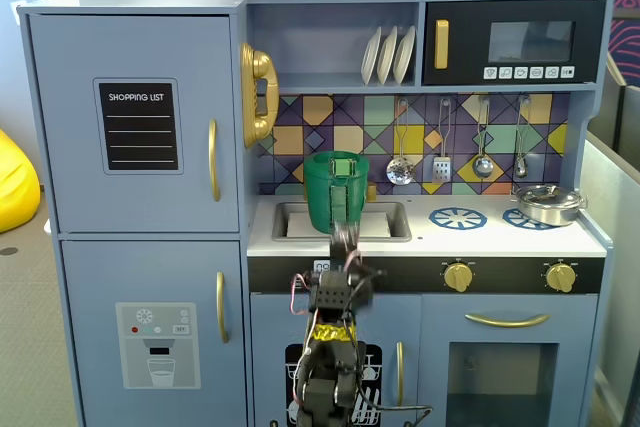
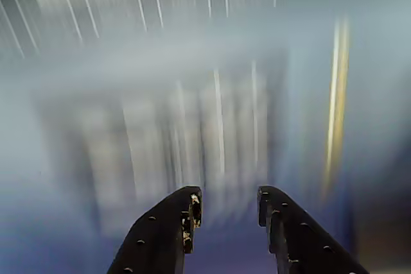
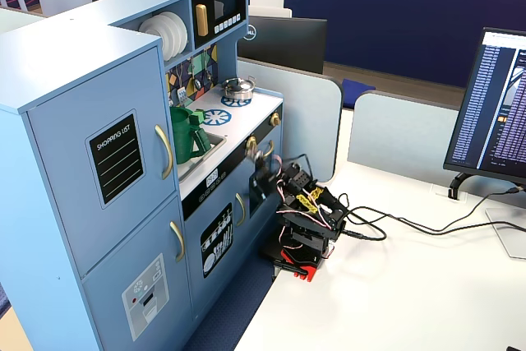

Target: Take off the lid from the green recipient and place it on the counter

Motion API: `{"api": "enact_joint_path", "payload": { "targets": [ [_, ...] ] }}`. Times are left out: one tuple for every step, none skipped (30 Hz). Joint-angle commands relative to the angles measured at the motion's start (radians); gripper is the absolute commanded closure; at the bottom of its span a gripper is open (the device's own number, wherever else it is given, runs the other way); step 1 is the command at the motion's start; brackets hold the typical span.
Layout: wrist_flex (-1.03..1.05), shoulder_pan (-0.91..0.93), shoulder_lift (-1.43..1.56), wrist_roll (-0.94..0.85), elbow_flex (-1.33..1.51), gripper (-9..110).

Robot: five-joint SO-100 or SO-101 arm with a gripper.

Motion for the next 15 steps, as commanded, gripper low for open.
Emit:
{"api": "enact_joint_path", "payload": {
  "targets": [
    [-0.281,-0.040,-0.153,-0.012,-0.278,95],
    [-0.319,-0.046,-0.202,0.005,-0.339,91],
    [-0.345,-0.051,-0.253,0.014,-0.403,88],
    [-0.360,-0.055,-0.307,0.026,-0.468,85],
    [-0.365,-0.058,-0.359,0.034,-0.534,82],
    [-0.364,-0.058,-0.407,0.038,-0.594,78],
    [-0.360,-0.058,-0.448,0.044,-0.647,76],
    [-0.359,-0.058,-0.482,0.057,-0.690,73],
    [-0.368,-0.060,-0.506,0.066,-0.718,71],
    [-0.387,-0.061,-0.523,0.071,-0.733,70],
    [-0.411,-0.061,-0.535,0.072,-0.738,68],
    [-0.436,-0.061,-0.545,0.072,-0.741,67],
    [-0.451,-0.061,-0.552,0.071,-0.742,66],
    [-0.462,-0.061,-0.560,0.063,-0.742,65],
    [-0.476,-0.060,-0.565,0.057,-0.742,65]
  ]
}}
